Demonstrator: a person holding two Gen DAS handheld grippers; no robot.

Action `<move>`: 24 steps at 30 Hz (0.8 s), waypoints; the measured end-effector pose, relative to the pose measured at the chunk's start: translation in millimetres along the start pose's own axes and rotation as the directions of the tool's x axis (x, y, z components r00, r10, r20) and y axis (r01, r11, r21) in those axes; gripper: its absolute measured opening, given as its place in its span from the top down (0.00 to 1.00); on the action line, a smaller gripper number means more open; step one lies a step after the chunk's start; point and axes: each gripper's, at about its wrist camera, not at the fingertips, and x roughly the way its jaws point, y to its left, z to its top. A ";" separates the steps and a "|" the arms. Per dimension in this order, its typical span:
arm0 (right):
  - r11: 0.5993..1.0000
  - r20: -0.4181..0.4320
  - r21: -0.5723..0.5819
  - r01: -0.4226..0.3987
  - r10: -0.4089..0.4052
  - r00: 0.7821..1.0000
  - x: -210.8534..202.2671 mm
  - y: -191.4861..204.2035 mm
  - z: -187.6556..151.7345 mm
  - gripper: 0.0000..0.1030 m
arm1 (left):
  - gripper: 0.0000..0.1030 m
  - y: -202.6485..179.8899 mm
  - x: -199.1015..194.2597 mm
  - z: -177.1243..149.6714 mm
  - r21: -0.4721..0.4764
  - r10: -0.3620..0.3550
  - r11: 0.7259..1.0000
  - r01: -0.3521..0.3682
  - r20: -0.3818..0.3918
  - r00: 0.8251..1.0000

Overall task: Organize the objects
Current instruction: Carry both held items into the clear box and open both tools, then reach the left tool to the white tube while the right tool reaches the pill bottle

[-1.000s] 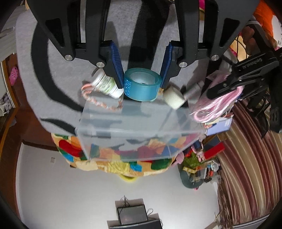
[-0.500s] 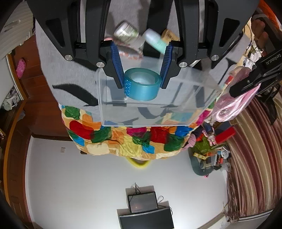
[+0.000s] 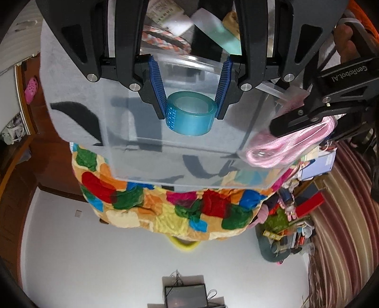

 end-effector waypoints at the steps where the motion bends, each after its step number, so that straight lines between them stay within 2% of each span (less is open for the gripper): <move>1: 1.000 -0.005 -0.002 -0.004 0.004 1.000 1.3 1.2 -1.2 0.64 | 0.41 -1.1 0.1 0.1 0.004 0.004 1.000 -0.004 -0.001 1.000; 4: 1.000 -0.007 0.000 0.002 -0.002 1.000 -0.4 1.0 -2.6 0.61 | 0.40 -4.9 -5.7 -1.8 0.025 0.025 0.999 -0.025 0.014 1.000; 6: 1.000 -0.003 0.005 0.000 0.000 1.000 -4.5 -1.0 -2.9 0.48 | 0.39 -7.1 -11.0 -1.9 0.034 0.020 0.999 -0.021 0.026 0.999; 8: 1.000 0.012 0.009 -0.001 0.001 1.000 -11.8 -2.8 -3.9 0.42 | 0.37 -9.4 -17.8 -2.2 0.047 0.018 0.999 -0.020 0.039 0.999; 12: 1.000 0.048 0.004 0.000 -0.001 0.999 -31.2 -6.4 -7.9 0.39 | 0.33 -13.3 -37.4 -6.1 0.072 0.023 0.997 -0.028 0.074 0.997; 15: 1.000 0.078 0.001 0.006 -0.006 0.997 -47.4 -9.1 -13.1 0.37 | 0.23 -16.7 -50.6 -11.0 0.081 0.031 0.996 -0.040 0.107 0.994; 17: 1.000 0.096 -0.007 0.010 -0.009 0.995 -57.4 -10.3 -17.9 0.35 | 0.13 -18.6 -58.5 -15.6 0.089 0.037 0.995 -0.049 0.126 0.991; 24: 0.999 0.132 -0.049 0.024 -0.017 0.991 -80.5 -11.3 -41.3 0.34 | 0.08 -19.1 -70.5 -38.4 0.121 0.071 0.989 -0.087 0.130 0.989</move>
